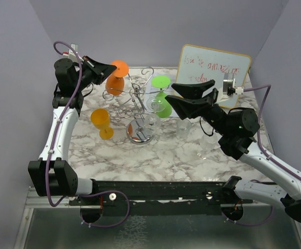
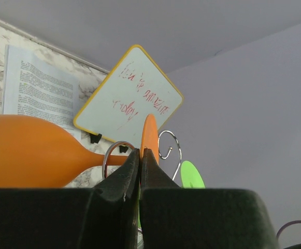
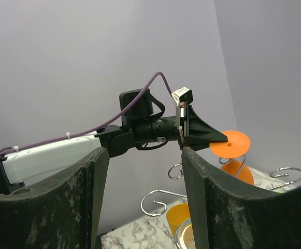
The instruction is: Place the wine glass upside down on the wine glass rack
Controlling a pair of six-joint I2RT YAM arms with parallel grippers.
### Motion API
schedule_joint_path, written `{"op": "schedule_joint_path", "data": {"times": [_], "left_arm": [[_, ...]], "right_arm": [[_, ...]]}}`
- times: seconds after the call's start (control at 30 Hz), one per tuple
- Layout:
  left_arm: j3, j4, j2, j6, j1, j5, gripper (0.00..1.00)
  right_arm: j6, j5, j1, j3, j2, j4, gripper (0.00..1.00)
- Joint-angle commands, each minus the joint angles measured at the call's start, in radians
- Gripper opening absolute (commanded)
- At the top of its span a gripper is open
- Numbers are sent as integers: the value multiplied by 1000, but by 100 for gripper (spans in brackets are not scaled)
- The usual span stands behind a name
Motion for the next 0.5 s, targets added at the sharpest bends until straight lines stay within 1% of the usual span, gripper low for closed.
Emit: {"op": "schedule_joint_path", "data": {"times": [0.0, 0.33, 0.47], "left_arm": [[24, 14, -23, 26, 21, -7, 0], [-35, -4, -77, 51, 34, 47, 0], [-39, -57, -94, 95, 34, 51, 2]], "right_arm": [[-12, 20, 6, -3, -11, -10, 63], [-9, 23, 6, -8, -11, -17, 63], [-4, 22, 7, -10, -11, -17, 63]]}}
